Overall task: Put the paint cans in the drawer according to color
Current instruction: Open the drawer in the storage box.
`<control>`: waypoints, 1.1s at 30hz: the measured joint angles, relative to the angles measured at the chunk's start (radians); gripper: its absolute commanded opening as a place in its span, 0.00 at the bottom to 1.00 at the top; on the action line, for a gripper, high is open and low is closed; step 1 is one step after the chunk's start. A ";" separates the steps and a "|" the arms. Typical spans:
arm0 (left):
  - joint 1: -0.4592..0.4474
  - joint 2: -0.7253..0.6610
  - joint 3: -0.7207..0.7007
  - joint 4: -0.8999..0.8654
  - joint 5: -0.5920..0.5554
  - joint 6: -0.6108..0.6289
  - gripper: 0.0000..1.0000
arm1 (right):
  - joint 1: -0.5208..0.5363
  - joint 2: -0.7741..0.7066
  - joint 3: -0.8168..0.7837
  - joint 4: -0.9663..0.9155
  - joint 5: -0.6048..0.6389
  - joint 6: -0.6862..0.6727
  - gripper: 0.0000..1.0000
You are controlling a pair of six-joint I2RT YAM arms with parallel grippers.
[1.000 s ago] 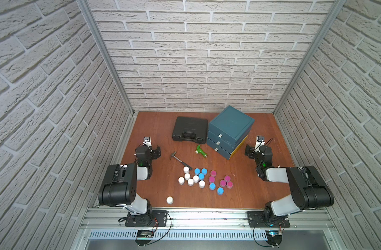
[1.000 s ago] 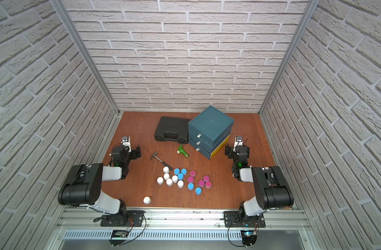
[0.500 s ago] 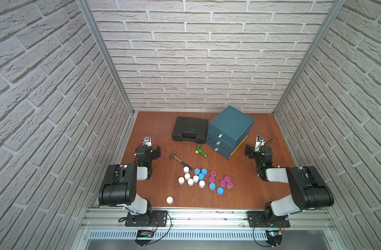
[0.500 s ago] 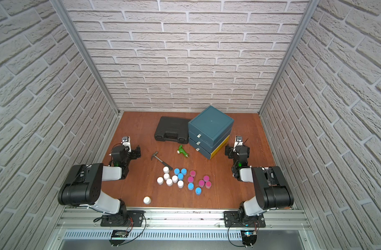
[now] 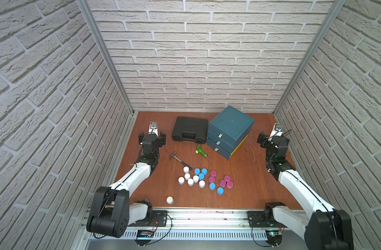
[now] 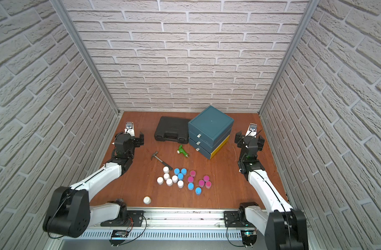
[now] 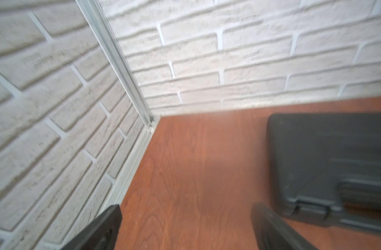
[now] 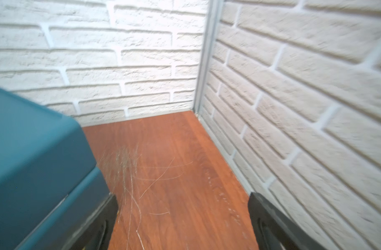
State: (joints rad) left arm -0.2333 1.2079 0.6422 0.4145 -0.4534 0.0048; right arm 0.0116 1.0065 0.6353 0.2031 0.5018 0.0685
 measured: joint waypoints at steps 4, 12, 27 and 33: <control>-0.127 -0.053 0.186 -0.183 -0.077 -0.057 0.98 | 0.000 -0.123 0.206 -0.295 0.034 0.148 0.99; -0.043 0.004 0.522 -0.609 0.316 -0.770 0.85 | -0.002 -0.200 0.573 -0.757 -0.174 0.715 0.95; -0.475 0.355 0.439 -0.370 0.627 -1.375 0.46 | 0.024 0.036 0.752 -1.171 -0.731 0.764 0.63; -0.487 0.464 0.486 -0.239 0.635 -1.476 0.44 | 0.028 0.082 0.811 -1.177 -0.796 0.735 0.61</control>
State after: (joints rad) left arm -0.7204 1.6722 1.1286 0.1757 0.1814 -1.4715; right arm 0.0399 1.0889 1.4464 -0.9737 -0.2939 0.8036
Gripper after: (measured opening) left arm 0.448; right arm 0.610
